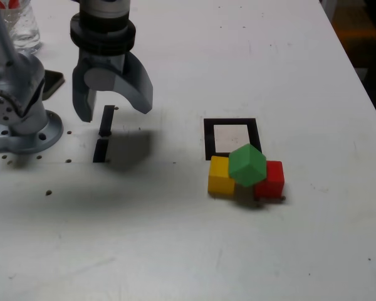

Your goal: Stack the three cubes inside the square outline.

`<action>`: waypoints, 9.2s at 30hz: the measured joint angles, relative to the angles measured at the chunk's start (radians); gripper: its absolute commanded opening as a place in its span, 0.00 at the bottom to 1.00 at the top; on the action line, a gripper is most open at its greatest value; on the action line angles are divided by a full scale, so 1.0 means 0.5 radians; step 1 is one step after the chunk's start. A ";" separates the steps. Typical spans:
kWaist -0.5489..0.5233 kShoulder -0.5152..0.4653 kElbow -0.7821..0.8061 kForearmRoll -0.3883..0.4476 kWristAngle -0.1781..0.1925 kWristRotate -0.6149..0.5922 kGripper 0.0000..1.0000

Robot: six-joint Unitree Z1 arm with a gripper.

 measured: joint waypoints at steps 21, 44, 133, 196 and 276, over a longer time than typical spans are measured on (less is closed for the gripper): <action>0.000 -0.008 -0.038 0.007 -0.024 0.000 0.92; -0.126 0.089 -1.138 0.665 -0.191 0.035 0.92; -0.518 0.939 -1.349 0.066 -0.208 0.083 0.90; -0.658 1.001 -1.401 -0.022 -0.072 -0.029 0.33; -0.300 1.246 -1.762 0.171 0.068 0.470 0.91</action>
